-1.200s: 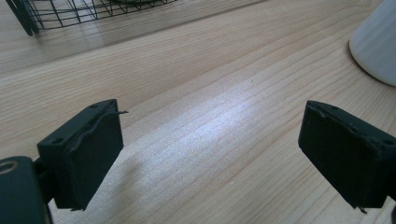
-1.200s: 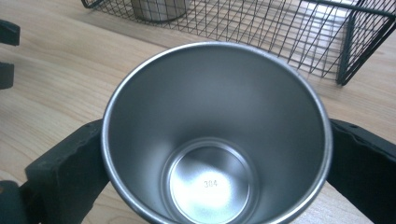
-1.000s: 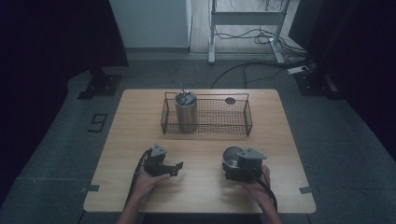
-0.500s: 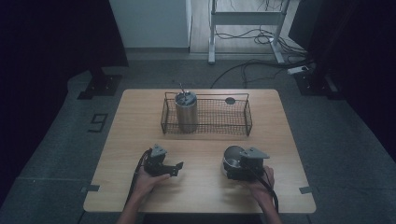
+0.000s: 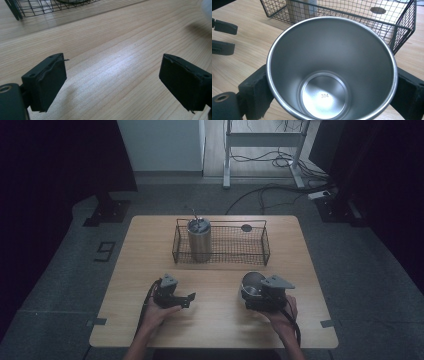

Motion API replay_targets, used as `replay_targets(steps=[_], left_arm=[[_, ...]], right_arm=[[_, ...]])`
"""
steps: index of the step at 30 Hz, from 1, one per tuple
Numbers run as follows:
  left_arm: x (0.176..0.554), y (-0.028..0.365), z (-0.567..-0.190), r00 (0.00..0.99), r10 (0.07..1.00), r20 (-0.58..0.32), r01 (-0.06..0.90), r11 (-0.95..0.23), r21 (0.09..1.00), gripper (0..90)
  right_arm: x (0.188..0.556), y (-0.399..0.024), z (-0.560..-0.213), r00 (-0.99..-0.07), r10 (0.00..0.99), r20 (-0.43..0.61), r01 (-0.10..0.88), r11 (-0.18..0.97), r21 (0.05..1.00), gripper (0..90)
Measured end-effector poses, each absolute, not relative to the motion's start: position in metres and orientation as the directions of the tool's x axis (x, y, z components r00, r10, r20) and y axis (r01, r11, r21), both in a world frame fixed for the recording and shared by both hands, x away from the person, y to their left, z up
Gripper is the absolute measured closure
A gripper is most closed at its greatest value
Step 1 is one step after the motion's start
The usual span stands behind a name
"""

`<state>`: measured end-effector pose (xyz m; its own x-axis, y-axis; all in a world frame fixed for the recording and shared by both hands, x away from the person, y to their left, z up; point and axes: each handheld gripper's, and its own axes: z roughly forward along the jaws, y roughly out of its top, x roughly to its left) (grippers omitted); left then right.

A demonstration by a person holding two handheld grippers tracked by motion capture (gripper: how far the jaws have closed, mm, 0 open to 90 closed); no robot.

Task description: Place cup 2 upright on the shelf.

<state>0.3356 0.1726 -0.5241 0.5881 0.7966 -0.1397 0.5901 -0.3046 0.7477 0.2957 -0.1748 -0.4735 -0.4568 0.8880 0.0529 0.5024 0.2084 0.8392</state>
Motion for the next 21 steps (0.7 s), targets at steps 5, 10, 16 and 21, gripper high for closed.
replay_targets(steps=[5, 10, 16, 21], left_arm=[[0.334, 0.169, -0.524, 0.599, 0.789, -0.133, 0.584, -0.318, 0.747, 7.4], [0.334, 0.166, -0.524, 0.609, 0.782, -0.134, 0.584, -0.328, 0.743, 7.4], [0.331, 0.166, -0.520, 0.602, 0.790, -0.115, 0.576, -0.330, 0.748, 7.4], [0.329, 0.168, -0.517, 0.600, 0.793, -0.105, 0.570, -0.331, 0.752, 7.4]], right_arm=[[0.295, -0.177, -0.467, -0.448, 0.892, 0.060, 0.494, 0.191, 0.848, 7.2], [0.296, -0.178, -0.459, -0.441, 0.896, 0.060, 0.490, 0.184, 0.852, 7.2], [0.300, -0.177, -0.448, -0.443, 0.895, 0.046, 0.482, 0.195, 0.854, 7.2], [0.305, -0.181, -0.441, -0.445, 0.893, 0.064, 0.481, 0.179, 0.858, 7.2]])
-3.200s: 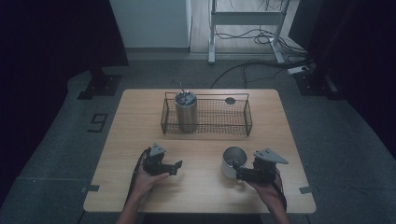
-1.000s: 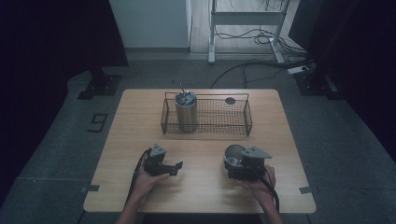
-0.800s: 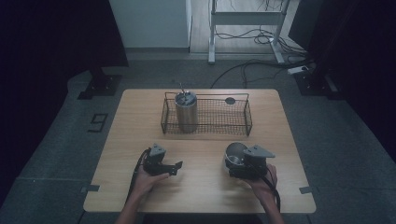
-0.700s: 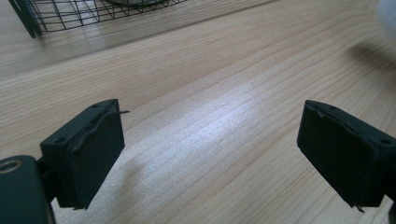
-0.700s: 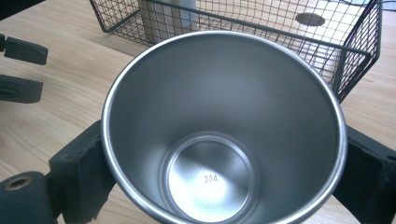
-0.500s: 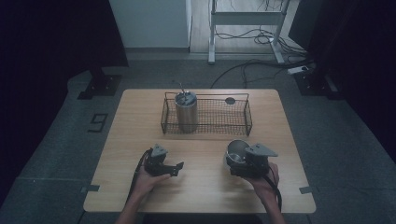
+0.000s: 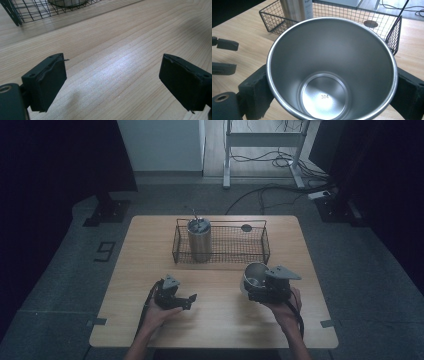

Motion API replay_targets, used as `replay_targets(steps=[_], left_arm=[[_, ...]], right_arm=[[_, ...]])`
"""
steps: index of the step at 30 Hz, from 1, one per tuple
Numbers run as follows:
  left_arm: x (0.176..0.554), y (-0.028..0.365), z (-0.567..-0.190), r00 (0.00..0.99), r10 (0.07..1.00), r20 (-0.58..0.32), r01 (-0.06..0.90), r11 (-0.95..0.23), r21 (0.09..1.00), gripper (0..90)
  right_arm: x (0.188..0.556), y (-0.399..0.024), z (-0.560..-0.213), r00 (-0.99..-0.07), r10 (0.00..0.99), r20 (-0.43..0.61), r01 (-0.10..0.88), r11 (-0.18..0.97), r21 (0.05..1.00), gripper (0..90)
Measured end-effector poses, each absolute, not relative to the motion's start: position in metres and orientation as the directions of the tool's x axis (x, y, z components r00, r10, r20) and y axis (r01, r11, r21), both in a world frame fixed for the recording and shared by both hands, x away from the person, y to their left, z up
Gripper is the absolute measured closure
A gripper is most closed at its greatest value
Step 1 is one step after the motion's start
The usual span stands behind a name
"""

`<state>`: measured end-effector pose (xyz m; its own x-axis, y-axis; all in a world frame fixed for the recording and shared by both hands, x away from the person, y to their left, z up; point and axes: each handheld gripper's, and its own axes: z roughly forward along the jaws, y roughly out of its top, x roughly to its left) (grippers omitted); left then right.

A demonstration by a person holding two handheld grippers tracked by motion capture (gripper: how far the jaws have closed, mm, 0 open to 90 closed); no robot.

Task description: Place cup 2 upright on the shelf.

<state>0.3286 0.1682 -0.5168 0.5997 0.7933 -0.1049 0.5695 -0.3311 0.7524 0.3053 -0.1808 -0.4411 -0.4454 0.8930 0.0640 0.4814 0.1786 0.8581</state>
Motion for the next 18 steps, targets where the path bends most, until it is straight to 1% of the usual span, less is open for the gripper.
replay_targets(steps=[18], left_arm=[[0.327, 0.170, -0.515, 0.608, 0.786, -0.110, 0.569, -0.334, 0.752, 7.5]], right_arm=[[0.328, -0.189, -0.421, -0.445, 0.890, 0.096, 0.475, 0.144, 0.868, 7.2]])
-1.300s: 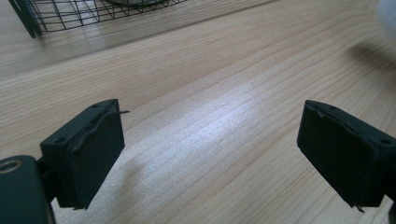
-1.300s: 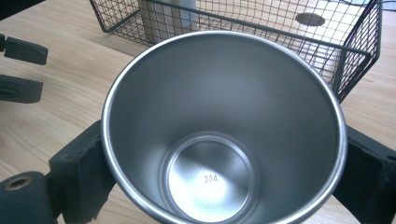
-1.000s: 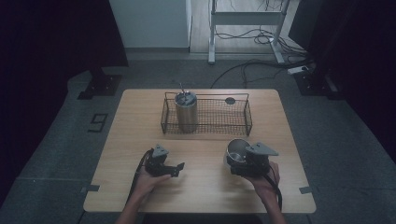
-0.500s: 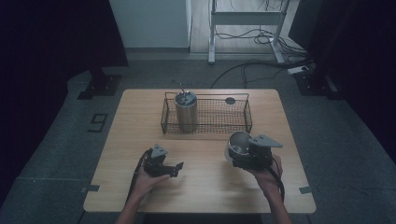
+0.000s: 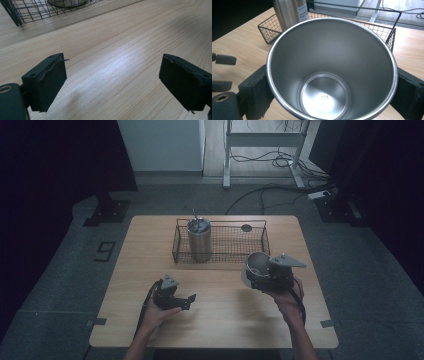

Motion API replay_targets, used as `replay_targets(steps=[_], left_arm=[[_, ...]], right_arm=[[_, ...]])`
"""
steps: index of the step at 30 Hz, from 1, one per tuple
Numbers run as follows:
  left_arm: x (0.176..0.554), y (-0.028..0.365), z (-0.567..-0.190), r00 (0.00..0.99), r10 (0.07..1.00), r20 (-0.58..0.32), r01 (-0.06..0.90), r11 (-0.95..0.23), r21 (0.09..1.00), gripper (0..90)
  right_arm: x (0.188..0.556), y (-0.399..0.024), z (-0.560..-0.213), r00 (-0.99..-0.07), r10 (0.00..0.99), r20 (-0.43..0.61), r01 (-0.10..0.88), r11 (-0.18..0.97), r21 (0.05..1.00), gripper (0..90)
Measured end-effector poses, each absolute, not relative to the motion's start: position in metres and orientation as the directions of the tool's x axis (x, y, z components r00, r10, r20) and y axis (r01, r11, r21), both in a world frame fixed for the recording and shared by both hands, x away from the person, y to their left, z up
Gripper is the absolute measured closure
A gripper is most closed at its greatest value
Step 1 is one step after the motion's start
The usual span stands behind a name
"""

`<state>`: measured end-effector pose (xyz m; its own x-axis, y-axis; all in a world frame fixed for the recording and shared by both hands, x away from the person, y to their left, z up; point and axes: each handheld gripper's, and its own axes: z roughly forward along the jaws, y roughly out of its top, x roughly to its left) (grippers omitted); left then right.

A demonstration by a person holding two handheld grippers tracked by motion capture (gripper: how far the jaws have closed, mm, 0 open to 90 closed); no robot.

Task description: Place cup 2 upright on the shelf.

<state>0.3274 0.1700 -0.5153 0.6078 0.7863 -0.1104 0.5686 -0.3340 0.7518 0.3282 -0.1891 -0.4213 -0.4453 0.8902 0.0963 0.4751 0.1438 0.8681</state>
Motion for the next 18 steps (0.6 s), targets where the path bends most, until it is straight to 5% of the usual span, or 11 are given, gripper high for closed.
replay_targets(steps=[18], left_arm=[[0.326, 0.169, -0.516, 0.612, 0.783, -0.112, 0.572, -0.341, 0.746, 8.5]], right_arm=[[0.354, -0.187, -0.404, -0.451, 0.887, 0.097, 0.470, 0.144, 0.871, 7.2]])
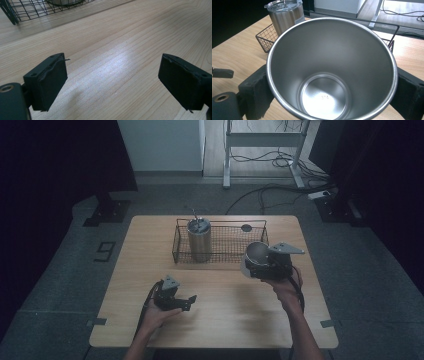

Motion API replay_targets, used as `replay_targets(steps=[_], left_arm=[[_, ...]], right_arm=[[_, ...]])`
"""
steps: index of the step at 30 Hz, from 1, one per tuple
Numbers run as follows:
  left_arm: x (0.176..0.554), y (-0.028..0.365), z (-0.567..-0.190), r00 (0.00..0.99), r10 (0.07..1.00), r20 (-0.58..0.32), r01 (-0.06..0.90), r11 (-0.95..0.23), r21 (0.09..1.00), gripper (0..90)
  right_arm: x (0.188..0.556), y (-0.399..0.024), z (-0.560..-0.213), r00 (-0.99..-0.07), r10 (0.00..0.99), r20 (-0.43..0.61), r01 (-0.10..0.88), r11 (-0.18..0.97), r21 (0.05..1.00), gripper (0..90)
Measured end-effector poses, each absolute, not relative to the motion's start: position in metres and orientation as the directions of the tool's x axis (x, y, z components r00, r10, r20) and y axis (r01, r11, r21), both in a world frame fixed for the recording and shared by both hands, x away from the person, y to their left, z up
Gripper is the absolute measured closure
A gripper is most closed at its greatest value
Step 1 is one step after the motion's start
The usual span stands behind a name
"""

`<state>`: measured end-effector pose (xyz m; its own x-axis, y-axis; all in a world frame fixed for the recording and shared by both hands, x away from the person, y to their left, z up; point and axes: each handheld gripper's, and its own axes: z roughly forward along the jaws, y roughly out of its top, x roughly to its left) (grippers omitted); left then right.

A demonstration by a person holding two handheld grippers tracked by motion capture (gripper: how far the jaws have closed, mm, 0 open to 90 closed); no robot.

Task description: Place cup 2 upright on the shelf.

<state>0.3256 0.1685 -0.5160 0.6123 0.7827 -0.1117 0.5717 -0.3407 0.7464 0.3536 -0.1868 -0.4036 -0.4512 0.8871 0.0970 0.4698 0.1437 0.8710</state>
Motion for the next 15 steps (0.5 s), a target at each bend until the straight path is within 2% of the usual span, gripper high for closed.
replay_targets(steps=[15], left_arm=[[0.325, 0.170, -0.516, 0.612, 0.783, -0.113, 0.574, -0.341, 0.744, 8.5]], right_arm=[[0.369, -0.184, -0.393, -0.457, 0.884, 0.094, 0.466, 0.148, 0.872, 7.2]])
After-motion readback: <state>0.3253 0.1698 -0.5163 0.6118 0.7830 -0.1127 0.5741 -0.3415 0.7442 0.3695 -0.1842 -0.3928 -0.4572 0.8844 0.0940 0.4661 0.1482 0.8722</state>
